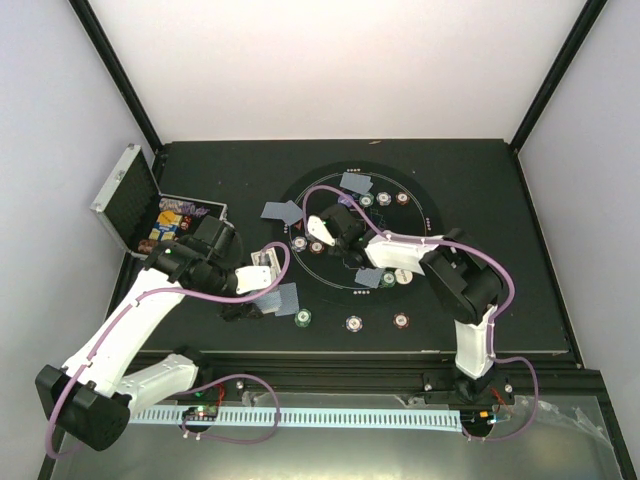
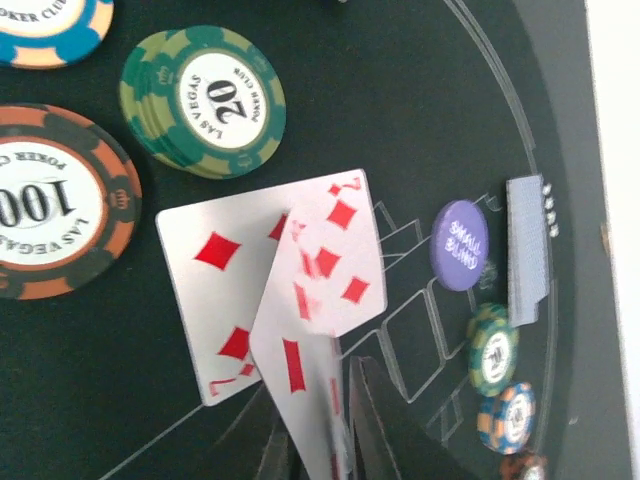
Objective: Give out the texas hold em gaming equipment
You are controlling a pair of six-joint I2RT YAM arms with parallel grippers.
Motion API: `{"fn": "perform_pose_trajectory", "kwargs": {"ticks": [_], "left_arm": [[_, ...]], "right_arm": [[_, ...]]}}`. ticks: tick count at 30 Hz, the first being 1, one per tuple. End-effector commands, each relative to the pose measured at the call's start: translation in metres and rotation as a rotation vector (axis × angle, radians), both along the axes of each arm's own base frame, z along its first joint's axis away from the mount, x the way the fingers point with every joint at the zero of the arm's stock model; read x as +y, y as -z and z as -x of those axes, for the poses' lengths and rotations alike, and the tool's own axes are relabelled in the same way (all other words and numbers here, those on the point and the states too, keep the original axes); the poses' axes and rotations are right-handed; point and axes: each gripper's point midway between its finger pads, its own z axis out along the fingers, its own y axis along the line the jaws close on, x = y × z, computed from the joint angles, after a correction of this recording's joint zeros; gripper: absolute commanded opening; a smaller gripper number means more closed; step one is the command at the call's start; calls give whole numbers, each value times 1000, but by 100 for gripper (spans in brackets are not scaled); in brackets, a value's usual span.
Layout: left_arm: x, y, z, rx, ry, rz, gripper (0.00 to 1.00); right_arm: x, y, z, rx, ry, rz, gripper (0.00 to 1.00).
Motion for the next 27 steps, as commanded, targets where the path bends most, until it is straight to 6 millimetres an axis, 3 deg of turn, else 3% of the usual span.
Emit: {"fn": "perform_pose_trajectory", "kwargs": {"ticks": [1, 2, 5, 12, 17, 27], "left_arm": [[-1, -15, -3, -38, 3, 15, 2], [-1, -15, -2, -38, 4, 14, 2], [0, -16, -2, -40, 6, 11, 2], [0, -17, -2, -33, 8, 8, 2], [0, -18, -1, -33, 10, 10, 1], [-1, -14, 1, -14, 10, 16, 2]], "right_arm": [[-3, 7, 12, 96, -2, -8, 24], [-6, 9, 13, 110, 7, 1, 36], [-13, 8, 16, 127, 22, -10, 47], [-25, -6, 24, 145, 59, -58, 51], [-26, -13, 37, 192, 80, -131, 62], [-18, -15, 56, 302, 103, -262, 61]]}}
